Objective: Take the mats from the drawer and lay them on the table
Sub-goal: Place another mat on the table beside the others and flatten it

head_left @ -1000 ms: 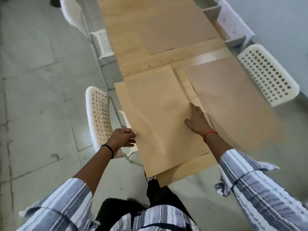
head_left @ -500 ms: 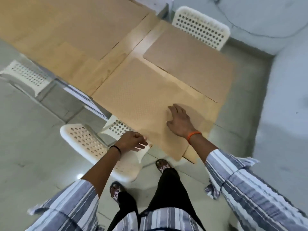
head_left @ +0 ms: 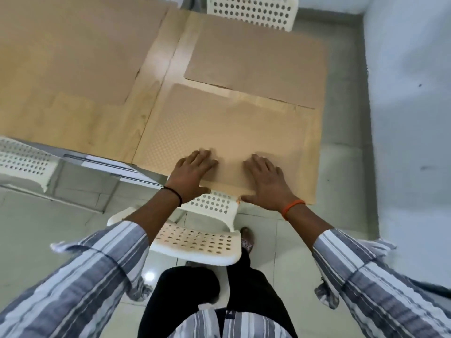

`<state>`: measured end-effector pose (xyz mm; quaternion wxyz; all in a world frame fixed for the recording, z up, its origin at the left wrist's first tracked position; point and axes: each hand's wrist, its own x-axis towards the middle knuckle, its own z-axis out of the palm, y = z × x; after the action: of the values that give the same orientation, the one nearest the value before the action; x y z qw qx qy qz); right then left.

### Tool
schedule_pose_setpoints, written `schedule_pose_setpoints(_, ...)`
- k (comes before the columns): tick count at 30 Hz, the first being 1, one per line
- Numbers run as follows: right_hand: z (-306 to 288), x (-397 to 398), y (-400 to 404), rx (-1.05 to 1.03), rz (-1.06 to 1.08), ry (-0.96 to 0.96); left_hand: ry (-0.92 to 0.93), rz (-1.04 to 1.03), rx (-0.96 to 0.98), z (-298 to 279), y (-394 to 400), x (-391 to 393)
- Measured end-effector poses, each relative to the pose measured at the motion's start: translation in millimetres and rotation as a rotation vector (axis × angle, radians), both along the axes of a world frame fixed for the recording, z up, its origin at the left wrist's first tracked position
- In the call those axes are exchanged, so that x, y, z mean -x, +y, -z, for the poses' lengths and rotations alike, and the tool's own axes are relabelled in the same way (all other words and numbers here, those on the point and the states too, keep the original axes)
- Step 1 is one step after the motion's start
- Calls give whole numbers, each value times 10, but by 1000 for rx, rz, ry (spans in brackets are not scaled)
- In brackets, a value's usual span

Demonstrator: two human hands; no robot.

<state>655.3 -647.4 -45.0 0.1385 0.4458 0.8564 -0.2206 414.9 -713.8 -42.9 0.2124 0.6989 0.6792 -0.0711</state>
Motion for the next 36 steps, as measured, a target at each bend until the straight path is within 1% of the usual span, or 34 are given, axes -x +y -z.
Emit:
schedule_pose_setpoints(2,27,24,-69,-24,16,-53,27,64,37,59,72,80)
schedule_pose_setpoints(5,69,53,-139,-59,82,-100,52,127,-4,137,123,108)
schedule_pose_setpoints(7,92,102,-174,-80,129,-114,54,141,-25,175,111,117)
schedule_pose_setpoints(11,120,213,-226,-103,189,-154,47,158,-6,177,117,146)
schedule_pose_setpoints(21,175,164,-195,-92,163,-133,33,137,-32,234,125,96)
schedule_pose_setpoints(26,231,107,-160,-106,144,-83,58,132,-32,241,118,67)
schedule_pose_setpoints(29,267,14,-162,-118,142,-7,66,119,-34,252,101,26)
schedule_pose_setpoints(32,323,-63,-211,-148,166,91,83,114,-54,283,80,7)
schedule_pose_setpoints(36,389,-14,-288,-165,226,129,109,104,-72,316,47,-22)
